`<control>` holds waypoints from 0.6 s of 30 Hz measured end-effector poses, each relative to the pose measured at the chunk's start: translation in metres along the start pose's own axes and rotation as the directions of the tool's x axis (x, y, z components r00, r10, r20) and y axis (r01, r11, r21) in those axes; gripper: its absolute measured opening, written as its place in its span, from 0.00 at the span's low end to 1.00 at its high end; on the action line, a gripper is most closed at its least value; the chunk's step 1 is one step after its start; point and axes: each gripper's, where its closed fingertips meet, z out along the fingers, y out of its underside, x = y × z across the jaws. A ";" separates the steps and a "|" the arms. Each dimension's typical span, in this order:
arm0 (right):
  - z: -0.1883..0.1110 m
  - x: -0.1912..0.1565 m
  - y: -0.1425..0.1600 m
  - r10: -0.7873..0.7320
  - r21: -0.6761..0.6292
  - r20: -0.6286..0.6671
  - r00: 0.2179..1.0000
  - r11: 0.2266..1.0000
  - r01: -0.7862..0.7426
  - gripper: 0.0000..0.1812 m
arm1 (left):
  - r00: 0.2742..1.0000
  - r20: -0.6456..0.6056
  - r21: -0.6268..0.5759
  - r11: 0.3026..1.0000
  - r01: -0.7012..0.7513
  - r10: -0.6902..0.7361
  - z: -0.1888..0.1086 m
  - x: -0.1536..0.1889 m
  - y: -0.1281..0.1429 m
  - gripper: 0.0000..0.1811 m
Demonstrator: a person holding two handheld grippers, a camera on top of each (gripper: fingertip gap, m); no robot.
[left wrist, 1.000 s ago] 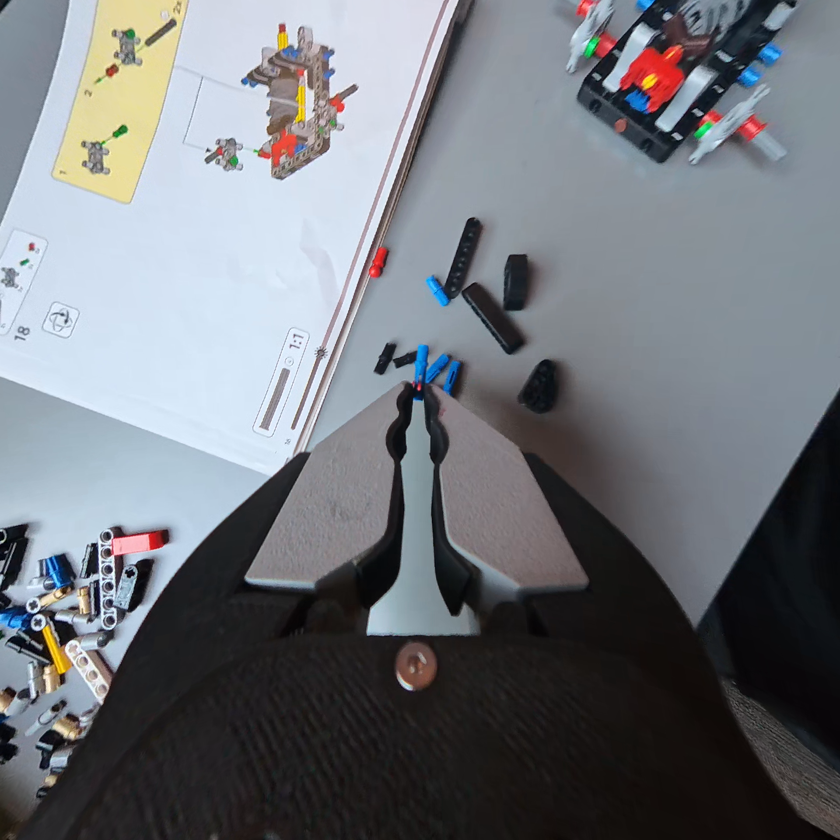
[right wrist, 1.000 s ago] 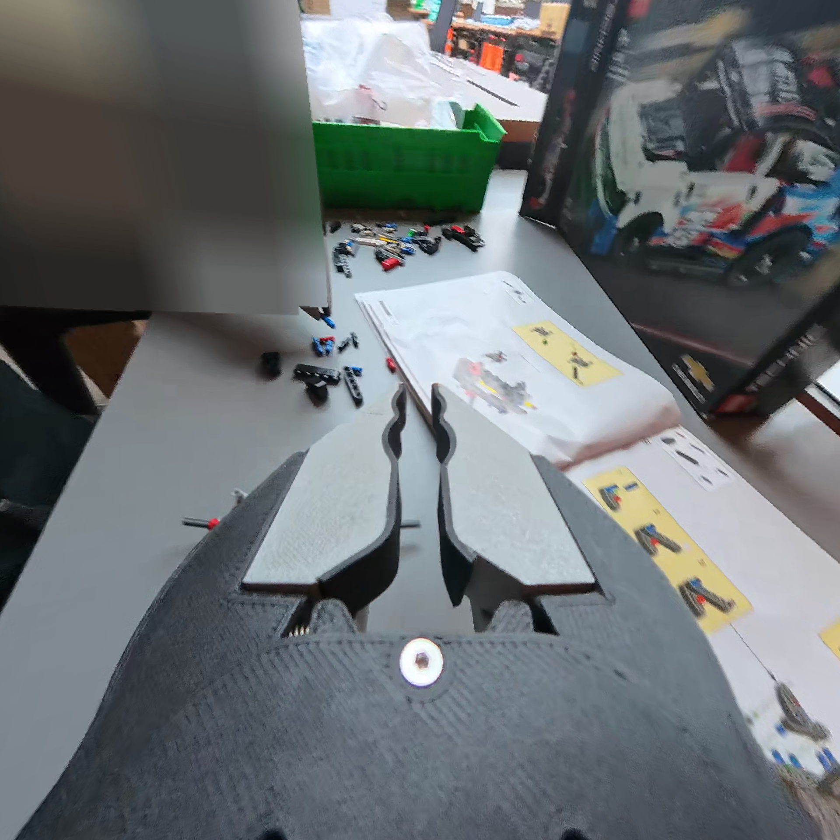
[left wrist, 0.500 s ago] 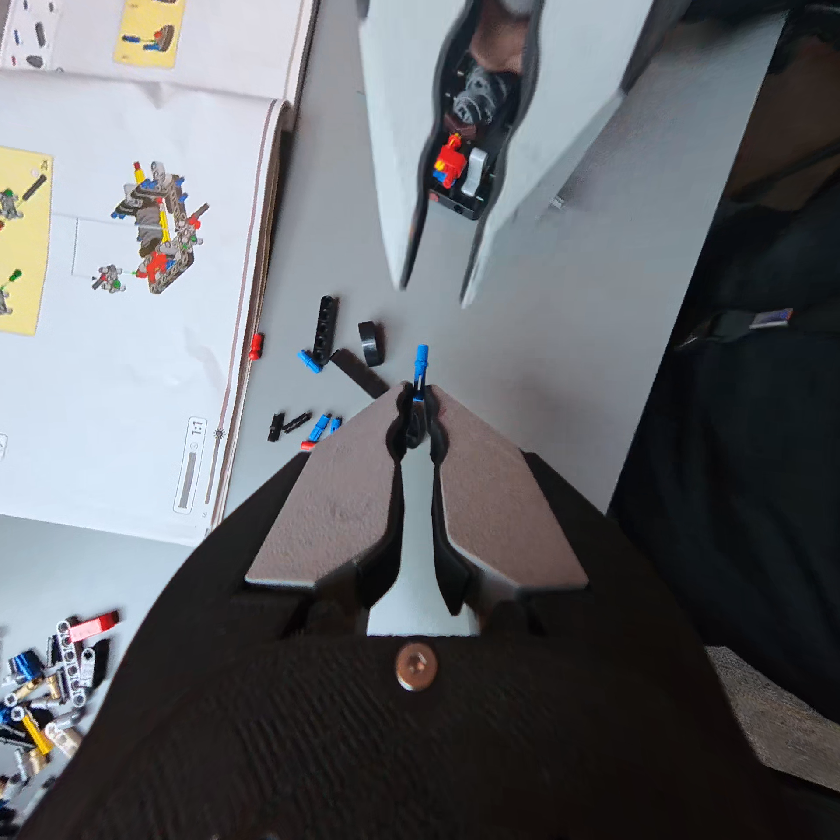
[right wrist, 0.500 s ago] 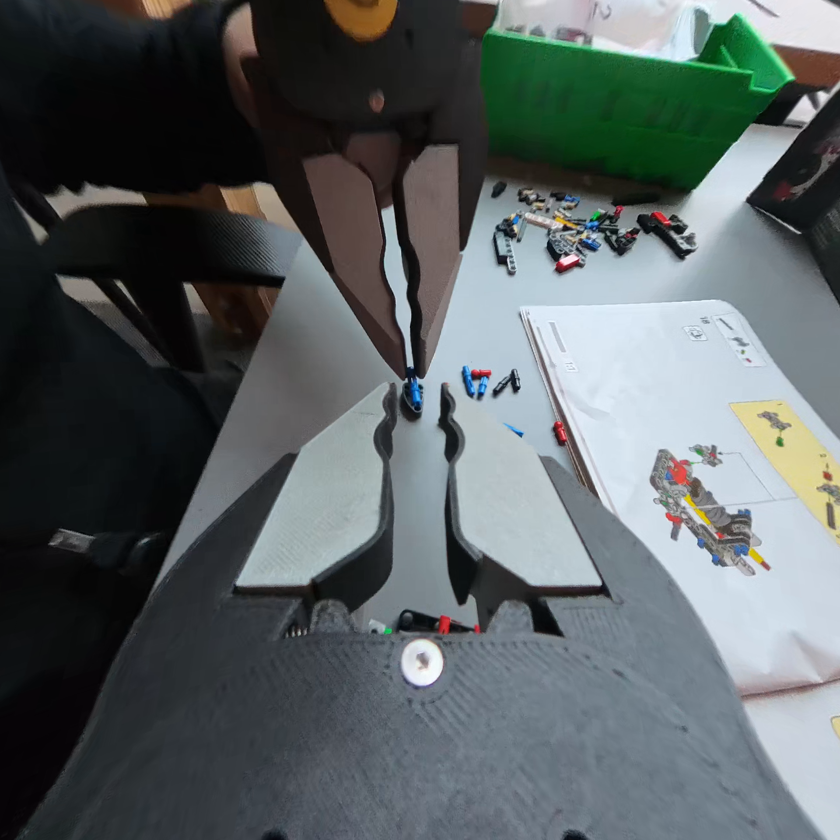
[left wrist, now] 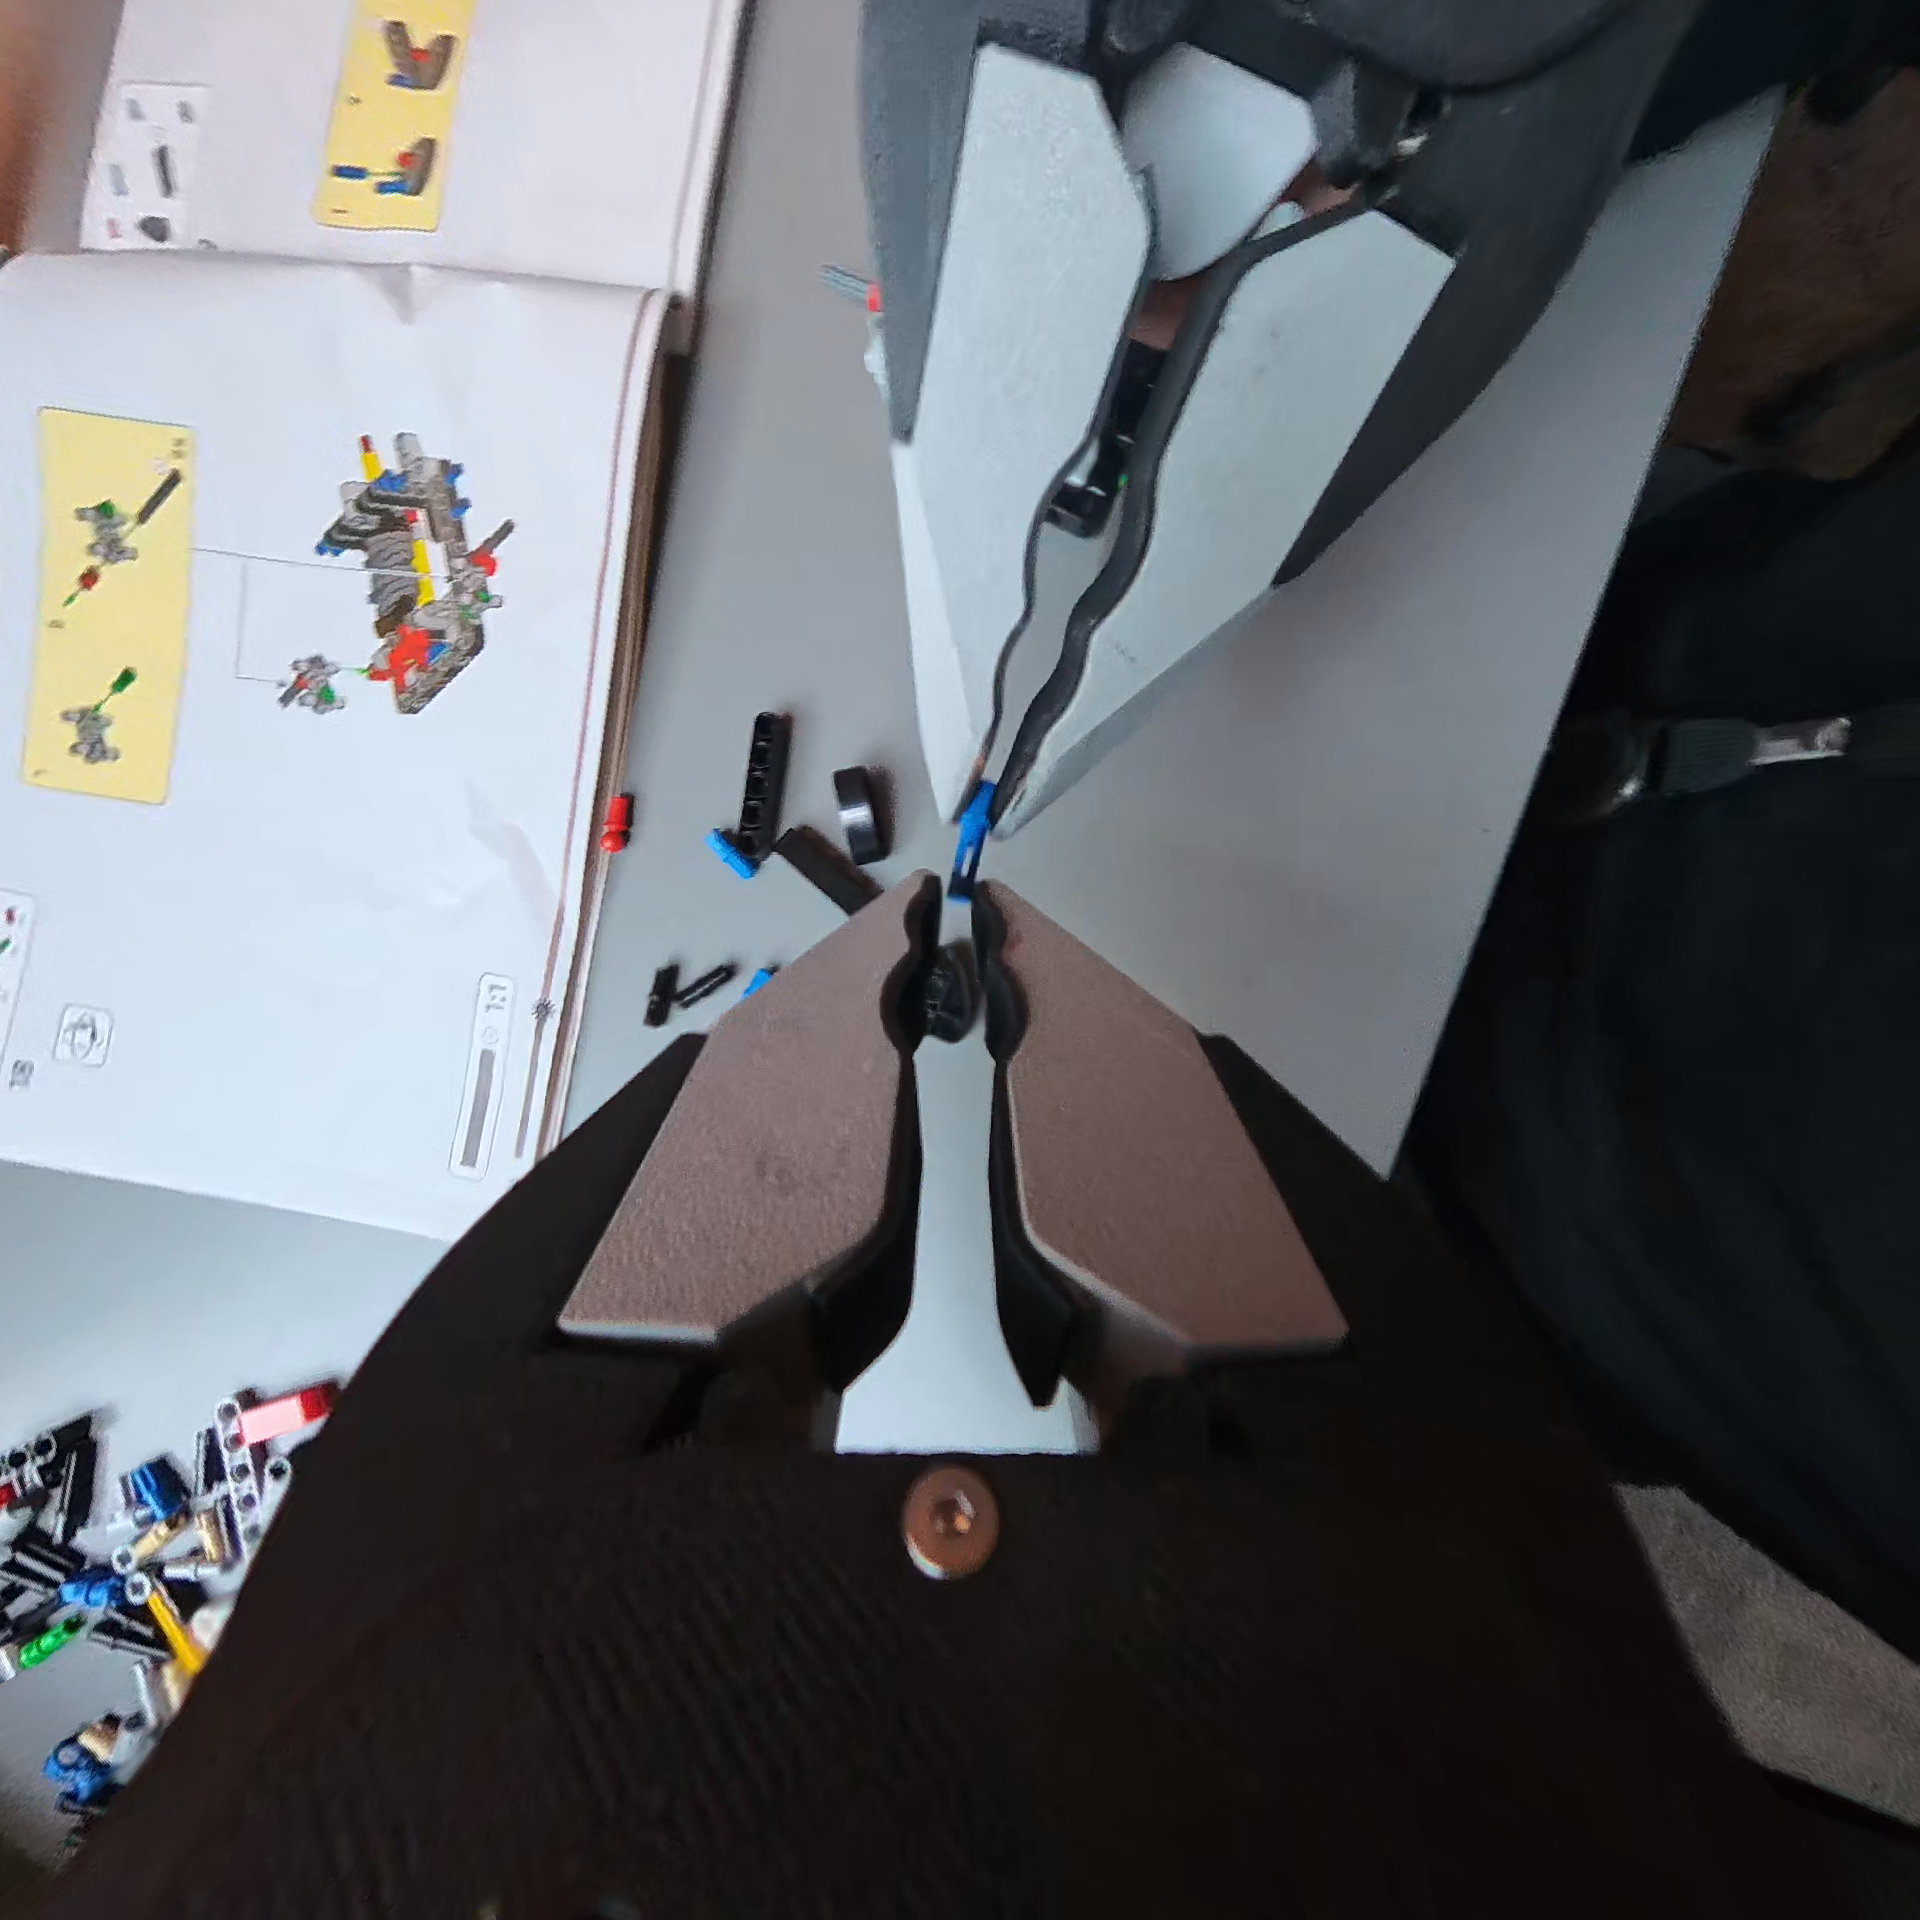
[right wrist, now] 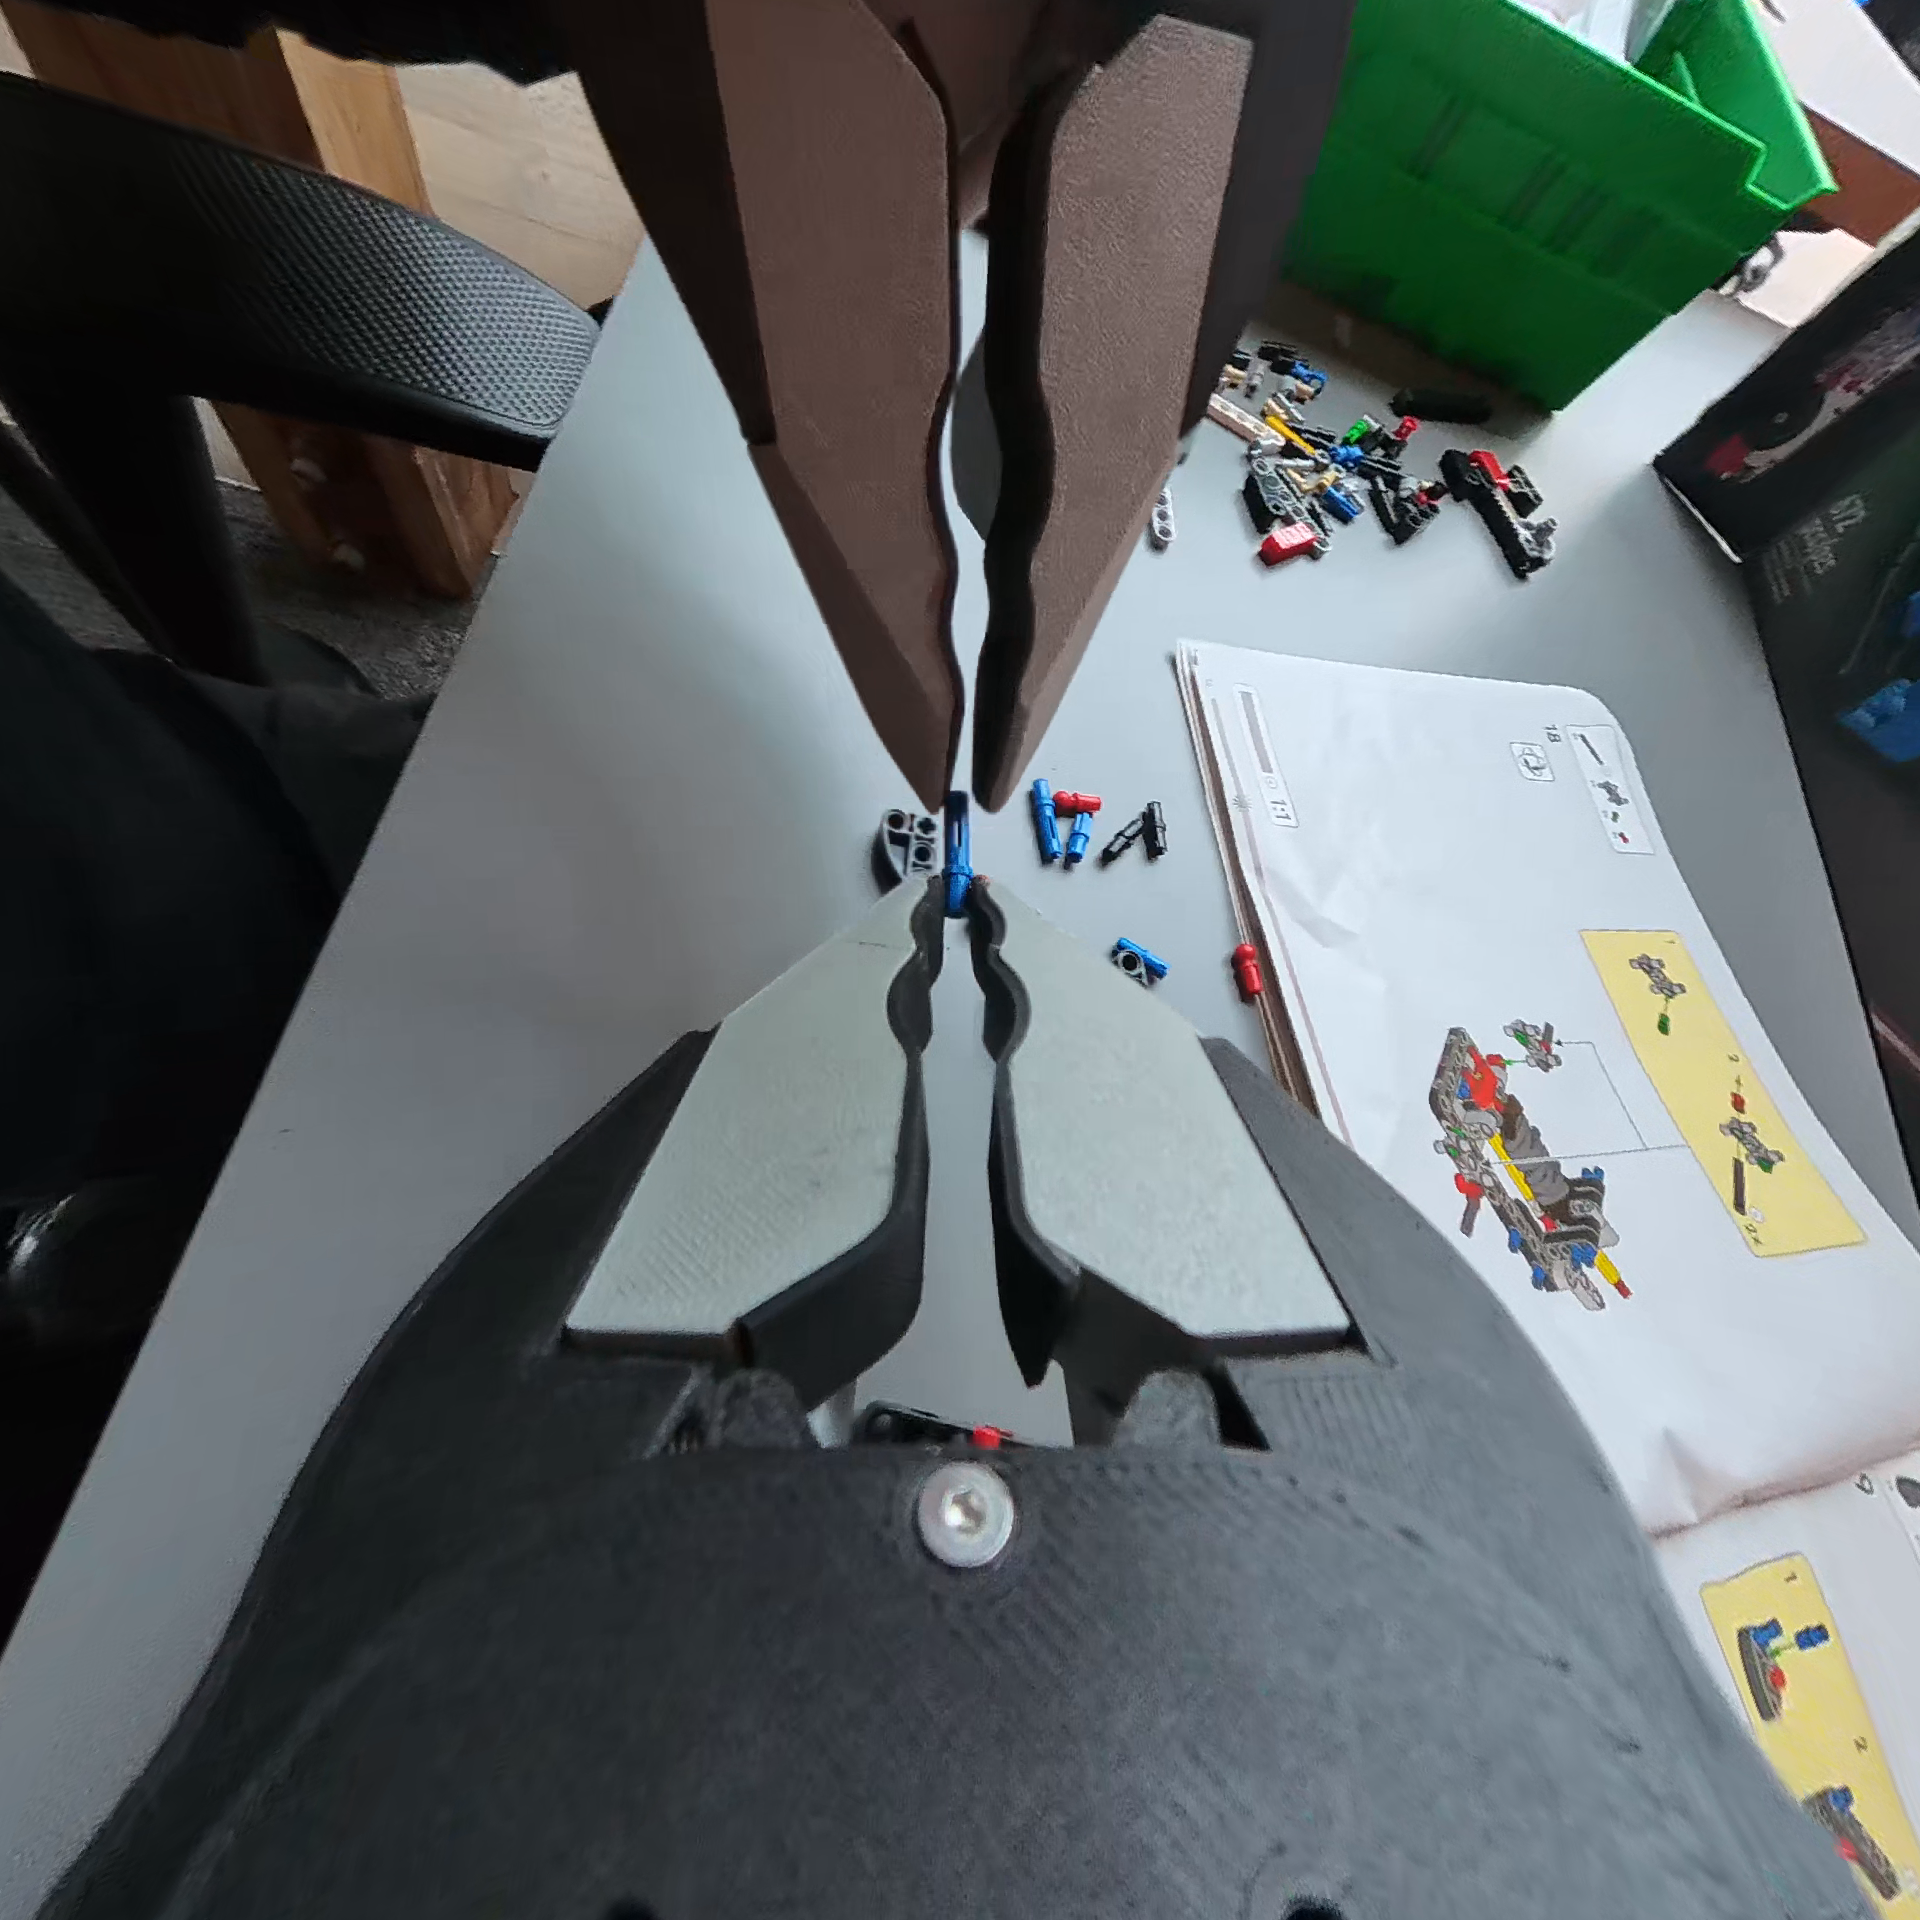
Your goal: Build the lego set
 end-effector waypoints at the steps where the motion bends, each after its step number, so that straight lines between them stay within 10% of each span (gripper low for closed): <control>1: -0.001 0.002 0.000 0.004 0.002 -0.006 1.000 1.000 -0.004 0.01 | 1.000 0.012 0.010 1.000 0.027 -0.027 -0.001 -0.004 0.002 0.04; 18: -0.002 0.007 -0.045 0.206 0.254 0.030 0.978 0.945 -0.207 0.01 | 0.930 -0.139 0.496 0.789 0.362 -0.340 -0.038 0.001 -0.015 0.04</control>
